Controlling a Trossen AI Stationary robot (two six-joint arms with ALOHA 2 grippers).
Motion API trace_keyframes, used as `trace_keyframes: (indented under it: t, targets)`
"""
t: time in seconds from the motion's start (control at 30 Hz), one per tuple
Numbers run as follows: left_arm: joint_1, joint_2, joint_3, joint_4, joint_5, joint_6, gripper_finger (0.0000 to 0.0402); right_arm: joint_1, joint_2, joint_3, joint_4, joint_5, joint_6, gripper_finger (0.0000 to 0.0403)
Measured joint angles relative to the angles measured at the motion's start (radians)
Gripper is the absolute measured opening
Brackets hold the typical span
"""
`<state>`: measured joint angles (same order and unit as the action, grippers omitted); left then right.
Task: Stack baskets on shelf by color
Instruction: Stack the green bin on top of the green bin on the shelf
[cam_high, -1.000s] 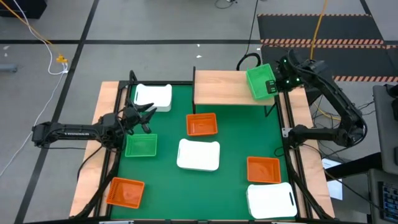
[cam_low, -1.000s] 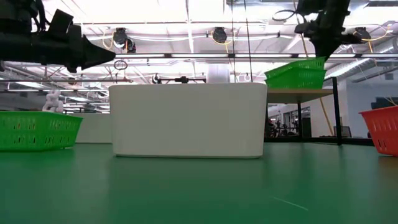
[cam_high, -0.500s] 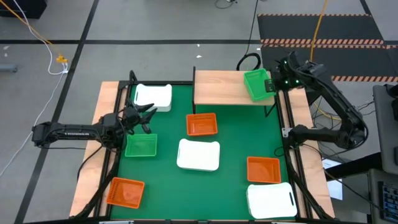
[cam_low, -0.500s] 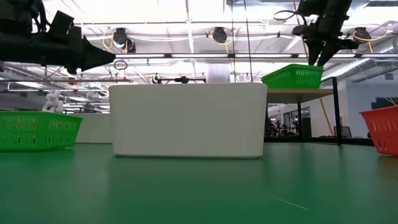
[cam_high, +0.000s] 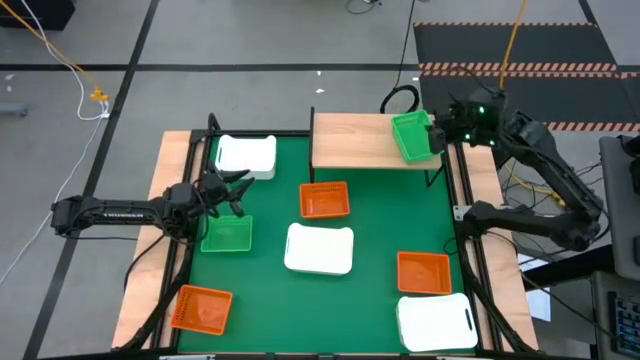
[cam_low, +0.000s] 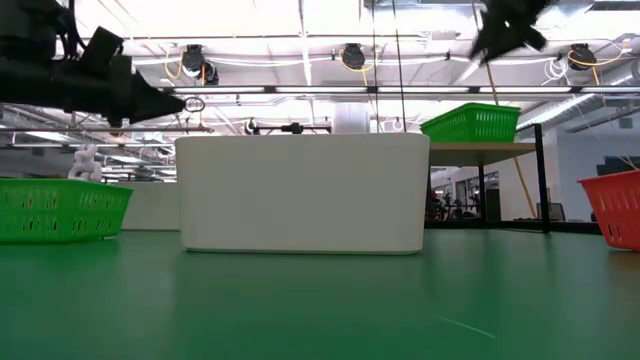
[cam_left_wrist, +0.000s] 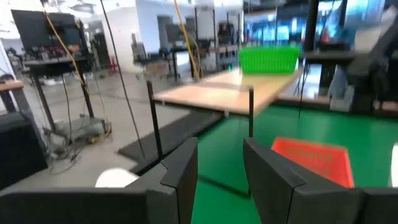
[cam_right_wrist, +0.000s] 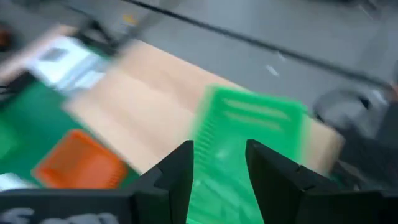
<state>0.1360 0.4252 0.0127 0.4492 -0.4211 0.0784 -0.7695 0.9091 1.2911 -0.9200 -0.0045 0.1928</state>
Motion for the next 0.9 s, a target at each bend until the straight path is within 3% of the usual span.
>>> trace_keyframes:
  t: [0.1,0.2,0.37,0.5,0.73,0.9]
  targets:
    - [0.000,0.000,0.000,-0.067,0.001,-0.020,0.0131,0.192,0.015,-0.033,0.178,0.000,-0.019,0.0140]
    - [-0.001,0.000,0.000,-0.134,0.001,-0.038,0.0131,0.418,0.084,-0.123,0.481,0.000,-0.070,0.0139]
    - [-0.021,0.000,0.000,-0.279,0.000,-0.105,0.0131,0.673,0.331,-0.228,0.934,-0.002,-0.205,0.0139]
    - [-0.078,0.000,0.000,-0.339,0.000,-0.211,0.0131,0.740,0.532,-0.210,1.124,-0.005,-0.263,0.0139]
    - [-0.229,0.000,0.049,-0.366,-0.049,-0.217,0.0131,0.777,0.827,-0.016,1.179,-0.079,-0.408,0.0139]
    - [-0.334,0.001,0.187,-0.629,-0.052,-0.269,0.0131,0.778,0.979,0.137,1.124,-0.130,-0.470,0.0139]
